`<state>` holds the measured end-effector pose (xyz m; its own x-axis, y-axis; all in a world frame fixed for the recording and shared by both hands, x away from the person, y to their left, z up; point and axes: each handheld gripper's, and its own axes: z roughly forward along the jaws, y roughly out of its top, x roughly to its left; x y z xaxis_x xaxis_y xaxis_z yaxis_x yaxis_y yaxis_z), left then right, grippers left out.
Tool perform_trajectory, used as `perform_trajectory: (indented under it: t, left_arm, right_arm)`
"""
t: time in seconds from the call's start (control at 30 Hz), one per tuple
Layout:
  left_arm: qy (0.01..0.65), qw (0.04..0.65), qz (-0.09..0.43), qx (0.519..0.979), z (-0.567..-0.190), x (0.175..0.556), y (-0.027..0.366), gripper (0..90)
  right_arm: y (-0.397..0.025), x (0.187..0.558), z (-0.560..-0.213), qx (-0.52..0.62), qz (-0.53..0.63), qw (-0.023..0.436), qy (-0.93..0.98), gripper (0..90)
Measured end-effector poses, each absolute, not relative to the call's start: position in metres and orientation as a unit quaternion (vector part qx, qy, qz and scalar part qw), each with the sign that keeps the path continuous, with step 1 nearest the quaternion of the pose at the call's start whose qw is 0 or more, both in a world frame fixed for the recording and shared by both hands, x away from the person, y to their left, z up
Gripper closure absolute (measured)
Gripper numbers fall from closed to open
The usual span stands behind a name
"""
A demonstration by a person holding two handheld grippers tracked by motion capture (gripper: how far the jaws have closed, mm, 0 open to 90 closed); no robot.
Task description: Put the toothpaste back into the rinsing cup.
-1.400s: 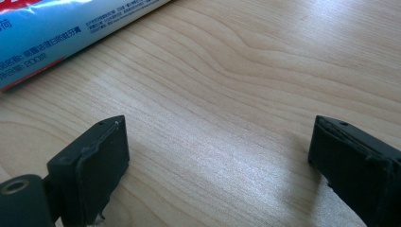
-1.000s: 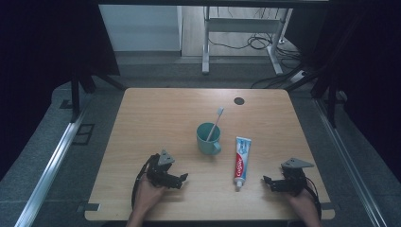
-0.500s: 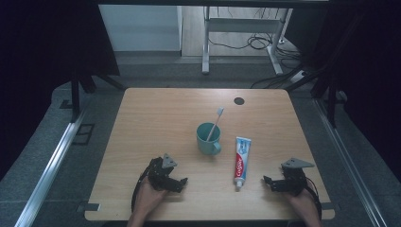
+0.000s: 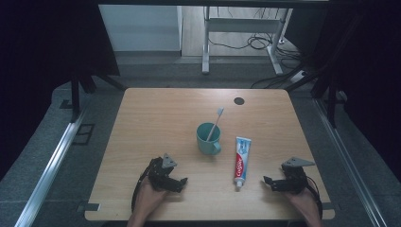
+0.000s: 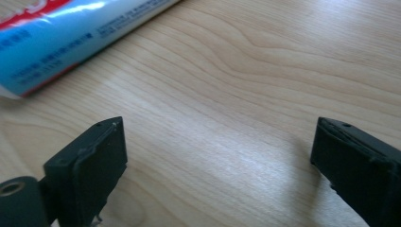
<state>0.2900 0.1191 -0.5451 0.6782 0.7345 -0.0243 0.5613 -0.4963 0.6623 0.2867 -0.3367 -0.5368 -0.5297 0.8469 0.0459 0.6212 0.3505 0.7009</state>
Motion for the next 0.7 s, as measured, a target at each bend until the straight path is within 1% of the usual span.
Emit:
perform_trajectory:
  t: [0.17,0.2,0.23,0.27,0.33,0.4,0.43,0.47,0.57,0.6,0.63,0.7]
  left_arm:
    - [0.379,0.329,0.131,0.855,-0.545,0.290,0.119,0.0]
    - [0.379,0.329,0.131,0.855,-0.545,0.290,0.119,0.0]
    - [0.379,0.329,0.131,0.855,-0.545,0.290,0.119,0.0]
    - [0.379,0.329,0.131,0.855,-0.545,0.290,0.119,0.0]
    - [0.379,0.329,0.131,0.855,-0.545,0.290,0.119,0.0]
    - [0.379,0.329,0.131,0.855,-0.545,0.290,0.119,0.0]
    - [0.379,0.329,0.131,0.855,-0.545,0.290,0.119,0.0]
    - [0.379,0.329,0.131,0.855,-0.545,0.290,0.119,0.0]
    - [0.380,0.329,0.132,0.854,-0.545,0.290,0.119,0.0]
    - [0.380,0.329,0.132,0.854,-0.545,0.290,0.119,0.0]
    - [0.380,0.329,0.132,0.854,-0.545,0.290,0.119,0.0]
    - [0.380,0.329,0.132,0.854,-0.545,0.290,0.119,0.0]
  right_arm:
    - [-0.334,0.285,-0.533,0.454,0.341,0.161,0.807,3.9]
    - [-0.333,0.285,-0.531,0.453,0.341,0.159,0.808,9.0]
    - [-0.333,0.285,-0.531,0.453,0.341,0.159,0.808,9.0]
    - [-0.333,0.285,-0.530,0.453,0.346,0.151,0.808,14.0]
    - [-0.333,0.285,-0.529,0.453,0.347,0.150,0.808,15.4]
    - [-0.333,0.285,-0.526,0.452,0.352,0.146,0.807,22.6]
    - [-0.333,0.285,-0.526,0.452,0.352,0.146,0.807,22.6]
    - [-0.334,0.285,-0.524,0.450,0.362,0.139,0.804,25.7]
    - [-0.335,0.286,-0.521,0.444,0.385,0.122,0.800,30.8]
    - [-0.335,0.286,-0.521,0.444,0.385,0.122,0.800,30.8]
    - [-0.334,0.286,-0.518,0.439,0.389,0.117,0.801,35.9]
    - [-0.332,0.286,-0.516,0.432,0.387,0.120,0.806,41.3]
